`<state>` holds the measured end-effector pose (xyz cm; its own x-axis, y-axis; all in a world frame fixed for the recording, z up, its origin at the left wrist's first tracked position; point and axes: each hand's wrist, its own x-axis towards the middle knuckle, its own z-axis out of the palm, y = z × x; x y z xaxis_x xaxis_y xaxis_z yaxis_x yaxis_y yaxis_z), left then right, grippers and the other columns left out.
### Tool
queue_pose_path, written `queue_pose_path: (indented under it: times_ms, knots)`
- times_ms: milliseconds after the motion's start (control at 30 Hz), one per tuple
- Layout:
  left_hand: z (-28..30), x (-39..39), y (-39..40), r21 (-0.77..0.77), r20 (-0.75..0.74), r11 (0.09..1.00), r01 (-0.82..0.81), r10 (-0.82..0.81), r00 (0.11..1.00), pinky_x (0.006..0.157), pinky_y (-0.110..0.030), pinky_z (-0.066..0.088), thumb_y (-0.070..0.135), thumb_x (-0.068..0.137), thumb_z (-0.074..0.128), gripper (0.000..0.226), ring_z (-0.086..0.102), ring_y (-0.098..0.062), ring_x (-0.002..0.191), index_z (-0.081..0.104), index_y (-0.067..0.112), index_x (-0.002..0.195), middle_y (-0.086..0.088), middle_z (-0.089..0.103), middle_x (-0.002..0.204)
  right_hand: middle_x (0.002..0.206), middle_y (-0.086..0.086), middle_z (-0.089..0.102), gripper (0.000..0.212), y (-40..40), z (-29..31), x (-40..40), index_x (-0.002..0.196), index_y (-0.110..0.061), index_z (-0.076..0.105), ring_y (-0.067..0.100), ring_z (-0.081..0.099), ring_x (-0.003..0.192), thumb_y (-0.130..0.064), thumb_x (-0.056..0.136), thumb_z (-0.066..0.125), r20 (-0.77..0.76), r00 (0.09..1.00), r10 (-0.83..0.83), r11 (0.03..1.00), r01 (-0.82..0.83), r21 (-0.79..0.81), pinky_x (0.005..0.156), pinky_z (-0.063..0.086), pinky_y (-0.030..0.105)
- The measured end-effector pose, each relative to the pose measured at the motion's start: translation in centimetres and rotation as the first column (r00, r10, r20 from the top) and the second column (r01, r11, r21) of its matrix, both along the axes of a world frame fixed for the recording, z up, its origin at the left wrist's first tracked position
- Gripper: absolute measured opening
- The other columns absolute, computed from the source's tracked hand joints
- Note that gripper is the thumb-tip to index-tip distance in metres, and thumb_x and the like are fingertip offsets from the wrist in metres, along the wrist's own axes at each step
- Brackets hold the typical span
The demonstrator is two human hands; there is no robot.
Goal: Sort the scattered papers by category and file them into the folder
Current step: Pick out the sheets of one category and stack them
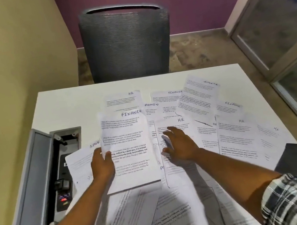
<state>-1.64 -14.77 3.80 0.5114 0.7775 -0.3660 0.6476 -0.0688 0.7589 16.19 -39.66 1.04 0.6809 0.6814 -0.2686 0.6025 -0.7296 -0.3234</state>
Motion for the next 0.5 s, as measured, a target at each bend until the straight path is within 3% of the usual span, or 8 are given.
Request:
queue_pose_path:
  times_ms: [167,333,400,500]
  knots:
    - [-3.0,-1.3,-3.3,-0.118,-0.109,0.991,0.064,-0.077,0.991,0.102,-0.041,0.041,0.017,0.102,0.049,0.032,0.055,-0.036,0.121,0.052,0.005,0.132,-0.014,0.058,0.133,0.145,0.008,0.048,0.07,-1.2,-0.3,2.6,0.137,-0.019,0.055,0.032,0.048,0.132,-0.053,0.078,0.069,-0.064,0.991,-0.115,0.993,0.116,0.014,0.104,0.047,0.044]
    - [-4.3,-1.6,-3.2,-0.159,-0.141,0.981,0.111,-0.134,0.981,0.091,-0.036,0.041,0.019,0.098,0.055,0.031,0.057,-0.032,0.116,0.055,0.01,0.128,-0.007,0.06,0.126,0.118,0.002,0.064,0.037,-0.3,-0.6,7.3,0.109,-0.029,0.066,0.02,0.061,0.11,-0.051,0.081,0.076,-0.16,0.971,-0.18,0.983,0.183,0.008,0.099,0.049,0.035]
    - [-4.7,-1.5,-2.3,-0.153,-0.14,0.974,0.167,-0.189,0.972,0.089,-0.035,0.041,0.025,0.095,0.06,0.033,0.058,-0.029,0.11,0.058,0.009,0.124,-0.008,0.063,0.123,0.115,0.0,0.067,0.05,0.7,0.1,10.0,0.108,-0.026,0.07,0.018,0.062,0.107,-0.067,0.081,0.066,-0.148,0.974,-0.169,0.985,0.173,0.015,0.095,0.046,0.03]
    - [-5.4,-2.0,-1.4,-0.144,-0.125,0.959,0.244,-0.262,0.957,0.085,-0.036,0.045,0.049,0.082,0.059,0.051,0.06,-0.022,0.1,0.061,0.014,0.119,0.002,0.064,0.112,0.111,-0.002,0.067,0.041,2.5,1.1,13.8,0.116,-0.017,0.071,0.014,0.063,0.1,-0.044,0.085,0.075,-0.124,0.981,-0.147,0.989,0.144,-0.033,0.084,0.04,0.023]
